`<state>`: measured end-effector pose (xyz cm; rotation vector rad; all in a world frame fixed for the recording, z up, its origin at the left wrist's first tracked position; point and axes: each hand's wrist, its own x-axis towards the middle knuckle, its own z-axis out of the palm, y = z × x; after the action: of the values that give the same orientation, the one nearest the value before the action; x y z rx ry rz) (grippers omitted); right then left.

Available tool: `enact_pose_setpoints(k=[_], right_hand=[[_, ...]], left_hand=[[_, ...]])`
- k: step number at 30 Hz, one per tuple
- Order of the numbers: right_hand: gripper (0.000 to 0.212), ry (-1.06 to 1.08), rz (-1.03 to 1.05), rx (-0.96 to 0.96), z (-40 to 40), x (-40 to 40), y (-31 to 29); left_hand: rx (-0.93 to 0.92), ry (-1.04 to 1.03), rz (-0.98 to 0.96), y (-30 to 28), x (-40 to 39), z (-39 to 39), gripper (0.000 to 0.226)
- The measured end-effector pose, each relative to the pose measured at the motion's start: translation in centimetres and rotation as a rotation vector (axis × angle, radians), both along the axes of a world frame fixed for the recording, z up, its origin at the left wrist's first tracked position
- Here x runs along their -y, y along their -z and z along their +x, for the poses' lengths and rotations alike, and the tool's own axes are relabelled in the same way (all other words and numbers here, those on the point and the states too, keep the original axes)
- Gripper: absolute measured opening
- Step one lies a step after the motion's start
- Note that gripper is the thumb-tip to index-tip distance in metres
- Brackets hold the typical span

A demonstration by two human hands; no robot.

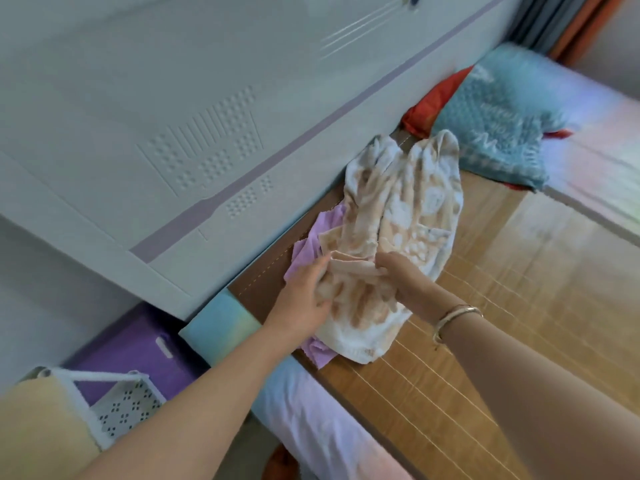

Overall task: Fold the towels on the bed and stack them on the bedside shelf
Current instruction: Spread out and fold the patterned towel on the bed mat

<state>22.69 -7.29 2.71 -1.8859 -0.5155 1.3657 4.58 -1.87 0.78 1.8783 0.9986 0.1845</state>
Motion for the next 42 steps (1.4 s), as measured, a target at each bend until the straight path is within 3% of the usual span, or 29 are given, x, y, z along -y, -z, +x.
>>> enact_pose_setpoints(k=[2, 6, 9, 13, 15, 17, 19, 23, 25, 28, 31, 34, 36, 39, 42], right_hand=[[0.014, -0.005, 0.014, -0.06, -0.8, 1.6, -3.2], [0.038, -0.08, 0.06, -0.006, -3.1, 5.7, -9.5], [0.044, -0.078, 0.104, 0.038, -4.9, 8.5, -13.1], [0.033, -0.2, -0.095, 0.53, -7.1, 11.5, -15.1], [0.028, -0.203, -0.17, 0.735, -7.6, 13.0, -14.8], [0.019, -0.105, -0.188, 0.81, -7.9, 14.8, -14.4], [0.013, -0.002, -0.176, 0.804, -7.7, 16.1, -14.4], [0.03, 0.282, -0.035, 0.738, -6.6, 19.8, -15.9], [0.021, 0.431, 0.082, 0.745, -5.7, 21.4, -16.8], [0.032, 0.589, 0.259, 0.804, -4.5, 24.8, -19.4], [0.028, 0.626, 0.378, 0.838, -2.3, 29.1, -23.3], [0.024, 0.606, 0.467, 0.722, 0.2, 35.3, -27.6], [0.031, 0.469, 0.348, 0.72, 1.4, 39.4, -29.7], [0.04, 0.194, -0.021, 0.862, 2.5, 43.6, -30.0], [0.015, 0.084, -0.172, 0.897, 3.9, 46.5, -28.4]], left_hand=[[0.054, 0.097, -0.009, -1.2, 0.3, 0.7, 0.07], [-0.022, 0.289, 0.395, -4.4, 1.1, 1.8, 0.047], [-0.02, 0.345, 0.456, -6.8, 1.6, 1.2, 0.026], [-0.076, 0.361, 0.425, -9.2, 1.2, 0.3, 0.02], [0.002, 0.344, 0.331, -11.1, 1.3, 0.4, 0.025], [0.079, 0.356, 0.294, -13.4, 2.5, 1.0, 0.039], [0.132, 0.357, 0.326, -15.7, 4.2, 1.7, 0.045], [0.291, 0.351, 0.237, -19.6, 8.6, 2.6, 0.058], [0.237, 0.39, 0.221, -20.8, 10.1, 3.4, 0.067], [0.201, 0.366, 0.067, -23.2, 13.8, 4.6, 0.068], [0.397, 0.322, -0.134, -26.2, 19.0, 6.3, 0.064], [0.634, 0.28, -0.277, -29.1, 25.1, 8.4, 0.05], [0.74, 0.265, -0.284, -30.1, 28.1, 10.1, 0.036], [0.766, 0.261, -0.248, -31.0, 31.3, 12.1, 0.029], [0.766, 0.273, -0.24, -31.3, 34.7, 13.8, 0.034]])
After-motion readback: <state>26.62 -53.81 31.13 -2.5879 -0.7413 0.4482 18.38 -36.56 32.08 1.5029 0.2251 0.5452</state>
